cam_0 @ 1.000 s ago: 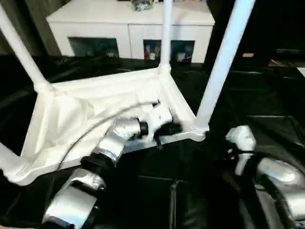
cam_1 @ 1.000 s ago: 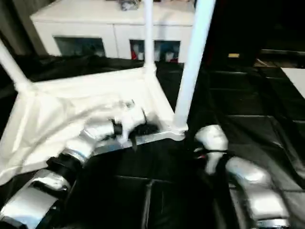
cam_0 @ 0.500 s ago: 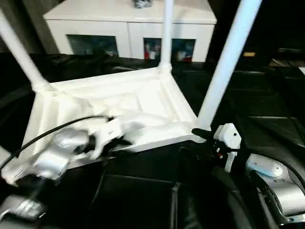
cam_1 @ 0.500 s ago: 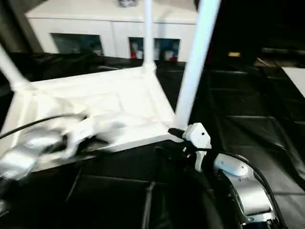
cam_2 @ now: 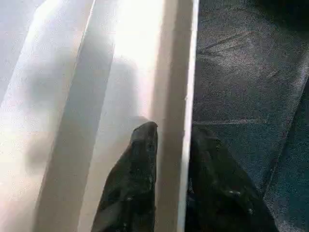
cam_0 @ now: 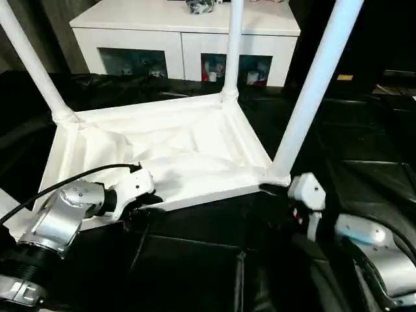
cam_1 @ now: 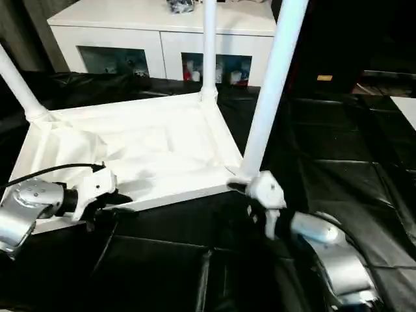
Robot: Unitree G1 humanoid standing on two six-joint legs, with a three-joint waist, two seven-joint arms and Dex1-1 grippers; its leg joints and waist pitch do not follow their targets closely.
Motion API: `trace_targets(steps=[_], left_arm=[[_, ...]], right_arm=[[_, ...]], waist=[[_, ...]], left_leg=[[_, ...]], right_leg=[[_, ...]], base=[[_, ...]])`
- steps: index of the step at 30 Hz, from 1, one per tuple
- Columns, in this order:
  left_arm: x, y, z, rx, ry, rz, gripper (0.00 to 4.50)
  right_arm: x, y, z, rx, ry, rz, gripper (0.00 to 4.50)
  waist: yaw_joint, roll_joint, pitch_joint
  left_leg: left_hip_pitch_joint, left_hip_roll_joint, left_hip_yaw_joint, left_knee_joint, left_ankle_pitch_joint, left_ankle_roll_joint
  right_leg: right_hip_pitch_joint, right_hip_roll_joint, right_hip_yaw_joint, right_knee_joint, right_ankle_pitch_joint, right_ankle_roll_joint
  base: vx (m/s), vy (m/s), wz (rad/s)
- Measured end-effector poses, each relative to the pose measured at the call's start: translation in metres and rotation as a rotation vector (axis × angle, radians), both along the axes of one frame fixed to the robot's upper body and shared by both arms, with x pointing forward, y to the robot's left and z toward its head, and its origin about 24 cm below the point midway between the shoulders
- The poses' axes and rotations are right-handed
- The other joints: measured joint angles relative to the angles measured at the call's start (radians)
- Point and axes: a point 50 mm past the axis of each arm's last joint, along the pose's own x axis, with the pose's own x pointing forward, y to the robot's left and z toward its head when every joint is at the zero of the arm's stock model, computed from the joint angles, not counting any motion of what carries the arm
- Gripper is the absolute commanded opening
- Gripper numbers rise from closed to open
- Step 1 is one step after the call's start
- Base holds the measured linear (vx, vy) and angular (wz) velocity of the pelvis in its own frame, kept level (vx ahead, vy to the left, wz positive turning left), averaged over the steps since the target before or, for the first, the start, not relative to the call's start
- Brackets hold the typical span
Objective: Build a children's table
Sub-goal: Rotate table base
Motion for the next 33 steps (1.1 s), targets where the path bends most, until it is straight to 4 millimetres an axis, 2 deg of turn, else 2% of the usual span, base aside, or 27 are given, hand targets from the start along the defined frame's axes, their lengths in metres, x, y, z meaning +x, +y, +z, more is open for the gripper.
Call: trace_targets(steps=[2,11,15,20,24,28,30,33], left_arm=[[0.000,-0.001,0.000,-0.014,0.001,-0.001,0.81],[-0.001,-0.006,0.000,-0.076,0.029,-0.024,0.08],[-0.002,-0.007,0.000,-0.085,0.032,-0.026,0.02],[0.000,-0.008,-0.001,-0.085,0.026,-0.028,0.02],[0.012,-0.026,-0.002,-0.094,0.018,-0.065,0.02],[0.022,-0.046,-0.003,-0.093,-0.003,-0.095,0.02],[0.030,-0.062,-0.003,-0.090,-0.017,-0.123,0.02],[0.037,-0.090,-0.004,-0.097,-0.034,-0.182,0.02]], right_arm=[[0.000,0.000,0.000,0.000,-0.001,0.000,3.69],[0.000,-0.001,0.000,-0.006,0.000,0.000,3.69],[0.000,-0.002,0.000,-0.008,0.000,0.000,3.69],[-0.002,-0.001,-0.001,-0.010,0.006,0.003,3.69],[-0.008,-0.002,-0.009,-0.015,0.038,0.003,3.69],[-0.009,-0.001,-0.008,-0.019,0.033,0.006,3.69],[-0.009,-0.001,-0.008,-0.021,0.030,0.007,3.69],[-0.010,0.000,-0.006,-0.021,0.022,0.010,3.69]], waist=[[0.001,0.000,0.000],[-0.001,-0.001,0.000],[-0.010,-0.001,0.000],[-0.013,-0.001,0.000],[0.005,0.000,0.000],[0.016,0.001,0.000],[0.029,0.001,0.000],[0.045,0.011,0.000]], left_leg=[[0.000,0.000,0.000,0.001,0.000,0.000],[0.000,0.000,0.000,0.003,0.000,0.000],[-0.001,0.000,0.000,0.003,0.000,0.000],[0.000,0.000,0.000,0.004,0.000,0.000],[-0.001,0.000,0.000,0.005,0.000,0.000],[-0.001,-0.001,0.001,0.007,0.000,0.000],[-0.002,0.000,0.001,0.008,0.000,0.000],[-0.003,0.000,0.002,0.008,0.001,0.002]], right_leg=[[0.000,0.000,0.000,0.001,0.000,0.000],[0.000,0.000,0.001,0.003,0.000,0.000],[-0.001,0.000,0.000,0.003,0.000,0.000],[0.000,0.000,0.001,0.004,0.000,0.000],[0.001,-0.001,0.003,0.005,0.000,0.000],[0.002,-0.002,0.004,0.009,0.000,0.000],[0.003,-0.002,0.005,0.010,0.000,0.001],[0.005,-0.004,0.005,0.010,-0.001,0.002]], base=[[0.000,0.000,0.00],[0.000,0.000,0.00],[0.000,0.000,0.00],[0.000,0.000,0.00],[0.000,0.000,0.00],[0.000,0.000,0.00],[0.000,0.000,0.00],[0.000,0.000,0.00]])
